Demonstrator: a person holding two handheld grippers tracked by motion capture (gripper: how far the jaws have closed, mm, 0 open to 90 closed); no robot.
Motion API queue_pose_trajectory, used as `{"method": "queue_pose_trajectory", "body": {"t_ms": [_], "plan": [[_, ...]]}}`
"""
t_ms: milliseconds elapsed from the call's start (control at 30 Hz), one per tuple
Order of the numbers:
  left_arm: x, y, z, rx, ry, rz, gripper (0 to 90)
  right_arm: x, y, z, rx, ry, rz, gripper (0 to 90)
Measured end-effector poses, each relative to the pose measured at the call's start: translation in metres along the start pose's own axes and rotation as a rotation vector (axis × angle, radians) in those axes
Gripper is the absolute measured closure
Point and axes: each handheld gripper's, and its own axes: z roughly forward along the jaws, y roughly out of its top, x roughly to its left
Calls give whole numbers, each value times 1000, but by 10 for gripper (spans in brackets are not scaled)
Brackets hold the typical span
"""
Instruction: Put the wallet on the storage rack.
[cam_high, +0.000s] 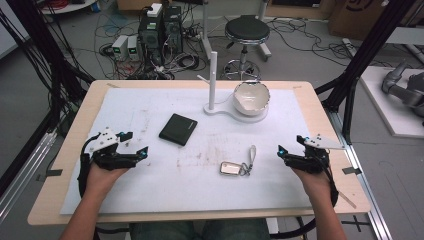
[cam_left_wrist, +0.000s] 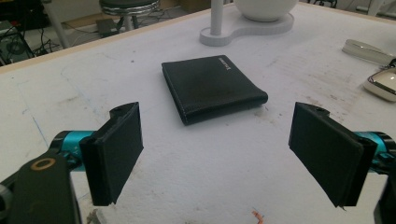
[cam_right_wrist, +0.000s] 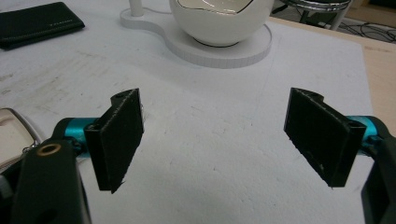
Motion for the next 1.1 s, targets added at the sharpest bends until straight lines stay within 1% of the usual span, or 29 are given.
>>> {"method": "queue_pose_trajectory", "body": {"t_ms": [167,367,533,633,800,867,933,967,1000,1033,1100], "plan": [[-2,1,1,2,-1,9,175,1,0,0,3,2,-6,202],[-5,4,4,10,-5,36,175,1,-1,1,6,4,-4,202],[-9,6,8,18,-12,55,175,0,-3,1,11,7,-2,202],[-11,8,14,22,-18,71,175,-1,-3,0,11,6,-2,202],[-12,13,31,66,-6,127,178,-1,-4,-1,12,6,4,202],[-12,15,40,98,-7,161,193,-1,-4,-1,13,8,4,203],[-12,18,50,149,-11,215,216,0,-4,-1,13,8,3,202],[-12,19,54,160,-12,229,223,-1,-4,-1,13,6,3,202],[-12,19,58,155,-16,241,228,-1,-4,-1,12,7,4,203],[-12,19,62,166,-25,244,244,-1,-4,-1,13,5,6,203],[-12,18,71,208,-25,279,251,-1,-5,-1,17,3,10,202]]}}
